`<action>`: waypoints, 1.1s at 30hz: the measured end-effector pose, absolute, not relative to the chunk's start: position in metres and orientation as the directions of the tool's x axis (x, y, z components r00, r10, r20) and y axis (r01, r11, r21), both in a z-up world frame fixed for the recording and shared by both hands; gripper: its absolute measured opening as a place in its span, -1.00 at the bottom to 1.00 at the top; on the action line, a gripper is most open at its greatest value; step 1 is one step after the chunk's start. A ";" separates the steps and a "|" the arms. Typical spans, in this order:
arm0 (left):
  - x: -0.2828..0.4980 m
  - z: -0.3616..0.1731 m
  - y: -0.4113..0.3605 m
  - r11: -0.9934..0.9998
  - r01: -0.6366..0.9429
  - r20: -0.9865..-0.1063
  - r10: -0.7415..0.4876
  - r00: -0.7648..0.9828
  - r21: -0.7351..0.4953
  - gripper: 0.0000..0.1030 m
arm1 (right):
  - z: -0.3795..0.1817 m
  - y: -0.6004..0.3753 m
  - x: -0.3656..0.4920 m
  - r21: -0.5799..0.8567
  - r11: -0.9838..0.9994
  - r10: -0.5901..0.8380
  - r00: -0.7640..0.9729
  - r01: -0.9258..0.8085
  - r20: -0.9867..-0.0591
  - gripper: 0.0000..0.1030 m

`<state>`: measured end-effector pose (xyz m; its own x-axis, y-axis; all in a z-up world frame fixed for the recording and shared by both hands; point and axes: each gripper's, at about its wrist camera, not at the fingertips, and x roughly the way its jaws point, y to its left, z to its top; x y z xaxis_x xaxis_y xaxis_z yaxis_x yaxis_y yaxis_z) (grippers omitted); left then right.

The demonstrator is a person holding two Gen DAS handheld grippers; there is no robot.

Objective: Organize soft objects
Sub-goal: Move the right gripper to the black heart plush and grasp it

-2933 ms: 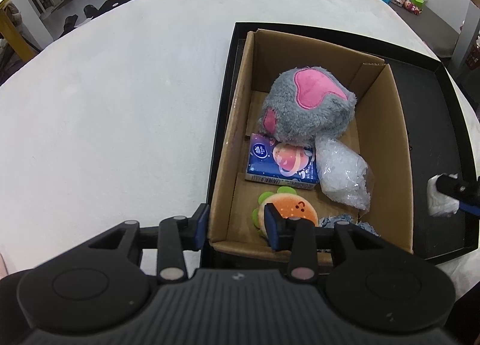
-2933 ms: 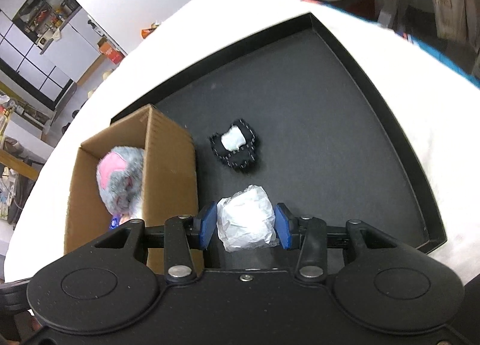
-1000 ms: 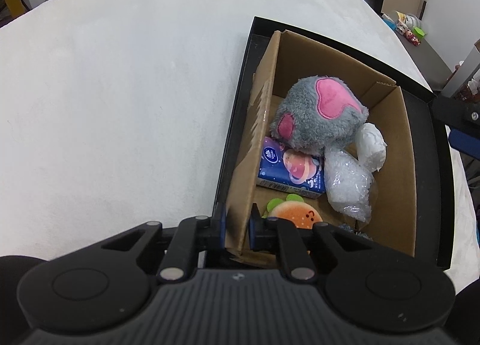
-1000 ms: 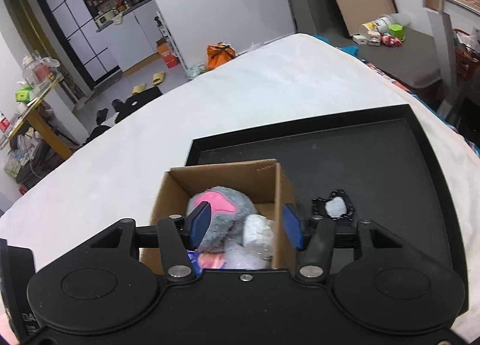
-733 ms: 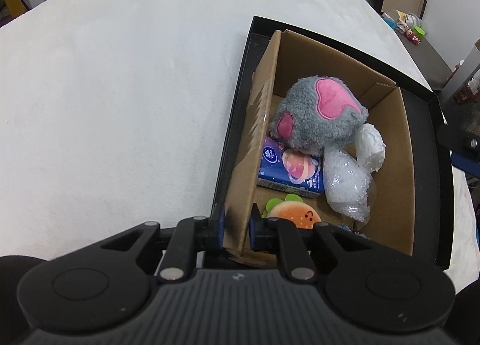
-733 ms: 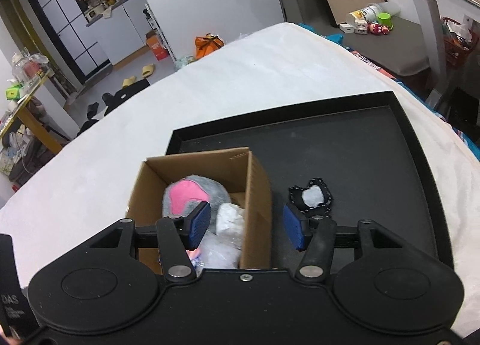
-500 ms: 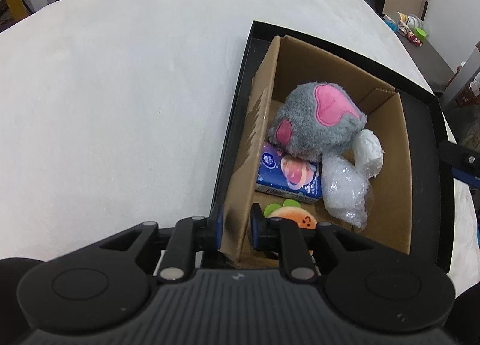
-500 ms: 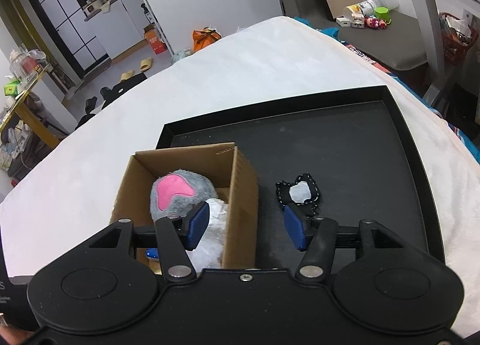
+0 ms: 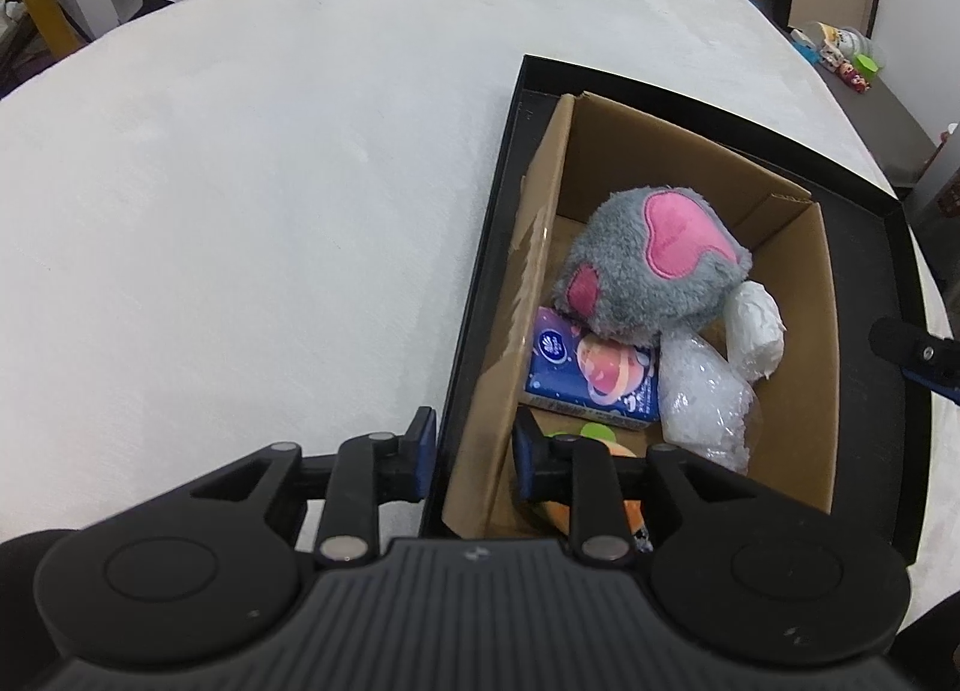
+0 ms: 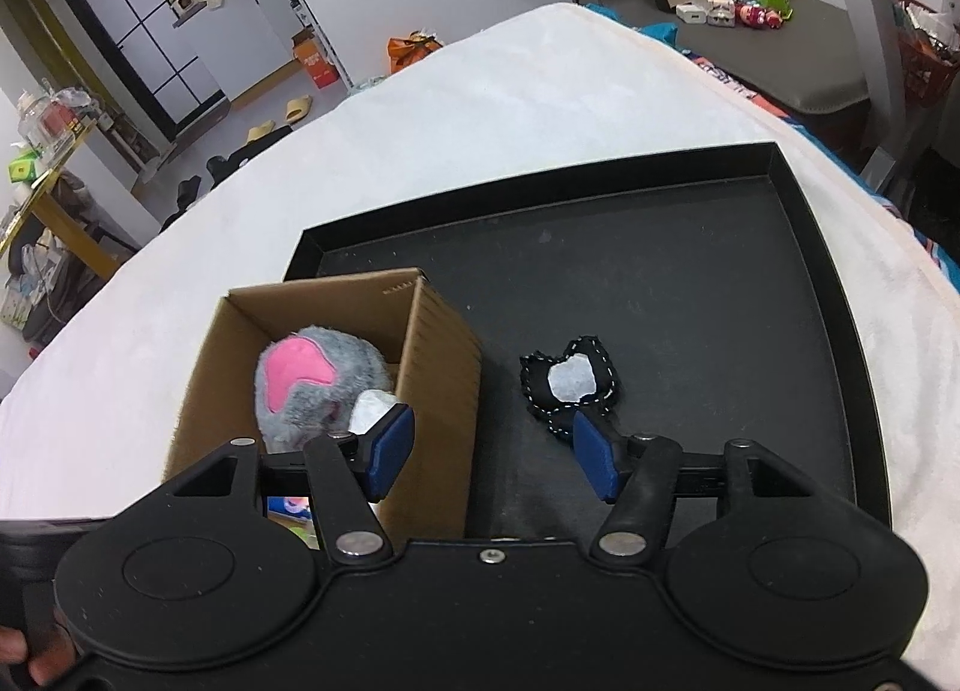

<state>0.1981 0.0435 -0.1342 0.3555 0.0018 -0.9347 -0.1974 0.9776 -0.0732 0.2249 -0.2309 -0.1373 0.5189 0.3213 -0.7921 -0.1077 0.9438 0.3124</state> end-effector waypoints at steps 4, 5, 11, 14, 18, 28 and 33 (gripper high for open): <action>0.204 -0.133 0.041 0.978 -0.201 -0.936 0.029 0.352 -0.045 -0.40 | -0.148 -0.236 0.231 0.318 0.942 0.329 0.502 -0.109 -0.800 0.15; 0.205 -0.133 0.040 0.979 -0.201 -0.936 0.034 0.351 -0.039 -0.38 | -0.151 -0.237 0.233 0.315 0.943 0.326 0.502 -0.110 -0.801 0.19; 0.215 -0.137 0.033 0.979 -0.203 -0.938 0.084 0.336 0.015 -0.33 | -0.169 -0.244 0.241 0.304 0.944 0.323 0.514 -0.124 -0.794 0.22; 0.221 -0.140 0.026 0.979 -0.195 -0.940 0.116 0.320 0.055 -0.30 | -0.182 -0.246 0.248 0.318 0.941 0.333 0.508 -0.119 -0.794 0.21; 0.228 -0.142 0.018 0.977 -0.188 -0.937 0.156 0.311 0.101 -0.28 | -0.193 -0.246 0.256 0.314 0.941 0.333 0.510 -0.126 -0.793 0.21; 0.242 -0.150 -0.003 0.966 -0.161 -0.929 0.242 0.279 0.204 -0.26 | -0.210 -0.247 0.264 0.273 0.950 0.312 0.522 -0.153 -0.794 0.21; 0.246 -0.153 -0.012 0.963 -0.148 -0.927 0.260 0.269 0.227 -0.23 | -0.215 -0.250 0.266 0.258 0.953 0.302 0.522 -0.157 -0.798 0.21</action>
<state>0.2462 -0.0118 -0.1530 0.2690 0.2601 -0.9274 -0.1479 0.9626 0.2270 0.2663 -0.2503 -0.2155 0.5218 0.3022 -0.7977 -0.1570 0.9532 0.2584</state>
